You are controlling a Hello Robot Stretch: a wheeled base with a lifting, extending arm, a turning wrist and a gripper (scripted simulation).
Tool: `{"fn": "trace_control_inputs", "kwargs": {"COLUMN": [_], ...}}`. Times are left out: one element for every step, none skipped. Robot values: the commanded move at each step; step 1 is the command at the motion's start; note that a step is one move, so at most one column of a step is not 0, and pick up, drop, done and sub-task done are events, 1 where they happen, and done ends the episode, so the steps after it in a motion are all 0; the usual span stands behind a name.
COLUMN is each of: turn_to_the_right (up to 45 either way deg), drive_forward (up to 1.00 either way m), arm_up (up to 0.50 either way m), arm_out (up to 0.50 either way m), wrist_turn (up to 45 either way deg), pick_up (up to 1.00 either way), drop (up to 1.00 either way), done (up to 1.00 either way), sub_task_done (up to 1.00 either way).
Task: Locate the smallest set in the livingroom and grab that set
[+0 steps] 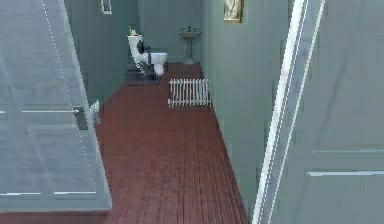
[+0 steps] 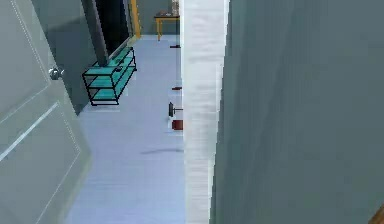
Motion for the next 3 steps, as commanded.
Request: {"fn": "trace_control_inputs", "kwargs": {"turn_to_the_right": [45.0,24.0,0.0], "drive_forward": [0.00,0.00,0.60], "arm_up": [0.00,0.00,0.00], "arm_out": [0.00,0.00,0.00], "wrist_turn": [0.0,0.0,0.0], "pick_up": [0.00,0.00,0.00], "drop": [0.00,0.00,0.00], "done": [0.00,0.00,0.00], "sub_task_done": [0.00,0.00,0.00]}}
